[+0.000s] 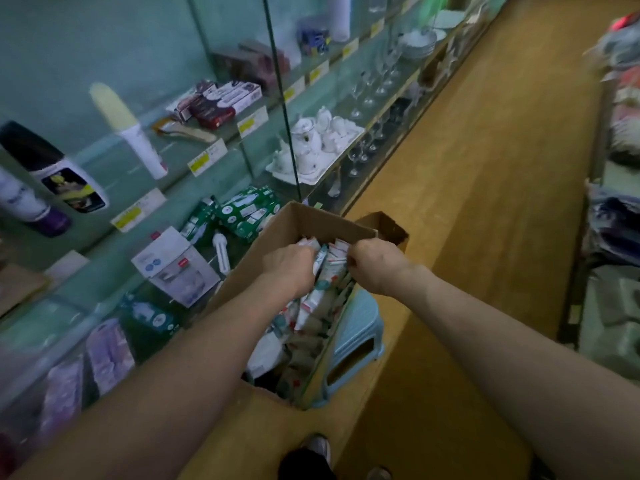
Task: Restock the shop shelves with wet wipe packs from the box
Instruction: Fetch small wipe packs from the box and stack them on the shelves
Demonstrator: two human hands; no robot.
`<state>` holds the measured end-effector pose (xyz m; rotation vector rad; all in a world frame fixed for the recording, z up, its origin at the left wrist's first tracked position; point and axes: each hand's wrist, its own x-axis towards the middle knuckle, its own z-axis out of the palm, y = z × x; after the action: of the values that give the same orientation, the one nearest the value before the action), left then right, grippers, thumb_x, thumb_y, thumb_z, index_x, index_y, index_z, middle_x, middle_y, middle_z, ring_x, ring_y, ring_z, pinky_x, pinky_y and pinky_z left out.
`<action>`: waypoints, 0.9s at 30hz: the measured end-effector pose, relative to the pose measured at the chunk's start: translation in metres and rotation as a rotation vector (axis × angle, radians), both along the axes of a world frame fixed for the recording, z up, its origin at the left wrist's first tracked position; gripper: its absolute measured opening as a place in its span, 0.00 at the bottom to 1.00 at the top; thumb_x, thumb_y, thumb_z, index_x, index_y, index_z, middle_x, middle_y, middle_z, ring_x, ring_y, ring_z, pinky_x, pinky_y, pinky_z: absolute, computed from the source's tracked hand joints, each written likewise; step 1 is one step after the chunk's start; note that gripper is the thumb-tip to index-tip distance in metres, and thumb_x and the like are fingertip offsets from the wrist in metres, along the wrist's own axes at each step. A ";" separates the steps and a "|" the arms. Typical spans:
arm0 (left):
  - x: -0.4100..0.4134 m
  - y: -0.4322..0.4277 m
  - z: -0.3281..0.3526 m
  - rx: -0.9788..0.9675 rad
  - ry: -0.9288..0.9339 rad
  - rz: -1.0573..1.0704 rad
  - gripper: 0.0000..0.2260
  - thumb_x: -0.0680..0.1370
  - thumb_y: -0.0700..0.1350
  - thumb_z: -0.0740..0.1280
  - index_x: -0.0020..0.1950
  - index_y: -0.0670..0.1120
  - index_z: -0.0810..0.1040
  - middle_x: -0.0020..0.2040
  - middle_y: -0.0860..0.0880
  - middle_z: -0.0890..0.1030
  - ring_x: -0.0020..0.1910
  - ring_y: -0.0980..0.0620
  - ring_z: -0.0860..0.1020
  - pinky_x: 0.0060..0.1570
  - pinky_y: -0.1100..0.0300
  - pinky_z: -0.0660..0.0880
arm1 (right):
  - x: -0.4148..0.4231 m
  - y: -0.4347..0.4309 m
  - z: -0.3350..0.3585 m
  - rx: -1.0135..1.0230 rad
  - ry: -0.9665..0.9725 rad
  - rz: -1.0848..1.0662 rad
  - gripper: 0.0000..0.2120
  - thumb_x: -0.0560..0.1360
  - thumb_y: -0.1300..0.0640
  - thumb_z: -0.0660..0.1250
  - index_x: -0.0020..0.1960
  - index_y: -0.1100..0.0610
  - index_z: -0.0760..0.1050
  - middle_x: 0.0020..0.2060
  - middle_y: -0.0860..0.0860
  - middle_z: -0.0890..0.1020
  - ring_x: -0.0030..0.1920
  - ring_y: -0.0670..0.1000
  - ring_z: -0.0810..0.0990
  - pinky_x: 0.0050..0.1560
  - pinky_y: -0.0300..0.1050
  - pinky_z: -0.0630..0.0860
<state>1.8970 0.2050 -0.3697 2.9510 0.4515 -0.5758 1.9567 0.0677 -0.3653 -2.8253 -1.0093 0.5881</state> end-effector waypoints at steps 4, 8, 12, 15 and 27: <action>0.019 0.019 -0.046 -0.033 0.051 0.025 0.15 0.80 0.44 0.63 0.67 0.49 0.73 0.64 0.45 0.75 0.61 0.43 0.75 0.48 0.53 0.71 | 0.018 0.018 -0.028 -0.070 0.053 0.005 0.05 0.80 0.60 0.58 0.46 0.58 0.70 0.44 0.54 0.76 0.41 0.53 0.72 0.39 0.45 0.69; 0.043 0.038 -0.090 -0.092 0.098 0.031 0.15 0.79 0.44 0.64 0.66 0.48 0.73 0.62 0.44 0.76 0.59 0.42 0.76 0.48 0.50 0.73 | 0.041 0.036 -0.057 -0.131 0.090 -0.018 0.05 0.80 0.60 0.58 0.47 0.58 0.71 0.43 0.54 0.74 0.42 0.53 0.72 0.40 0.45 0.68; 0.067 0.052 -0.131 -0.167 0.128 0.052 0.13 0.79 0.42 0.63 0.64 0.47 0.74 0.60 0.44 0.77 0.56 0.42 0.77 0.45 0.52 0.72 | 0.063 0.056 -0.090 -0.178 0.104 -0.035 0.09 0.80 0.62 0.58 0.57 0.59 0.75 0.52 0.56 0.78 0.49 0.56 0.76 0.44 0.46 0.72; 0.079 0.059 -0.159 -0.232 0.134 0.075 0.11 0.79 0.43 0.64 0.60 0.47 0.75 0.58 0.43 0.78 0.56 0.42 0.77 0.46 0.52 0.74 | 0.075 0.069 -0.116 -0.198 0.112 -0.056 0.14 0.79 0.62 0.59 0.64 0.56 0.72 0.59 0.55 0.77 0.58 0.56 0.76 0.53 0.48 0.75; 0.087 0.079 -0.232 -0.524 0.133 0.289 0.21 0.79 0.46 0.64 0.72 0.49 0.68 0.69 0.45 0.72 0.68 0.42 0.69 0.60 0.52 0.70 | 0.096 0.101 -0.206 -0.280 0.175 -0.082 0.26 0.78 0.59 0.63 0.74 0.51 0.60 0.70 0.55 0.64 0.70 0.58 0.61 0.67 0.55 0.68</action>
<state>1.9840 0.2842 -0.6012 2.3120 0.6153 -0.7243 2.0527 0.1688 -0.5714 -2.9632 -0.8345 1.0198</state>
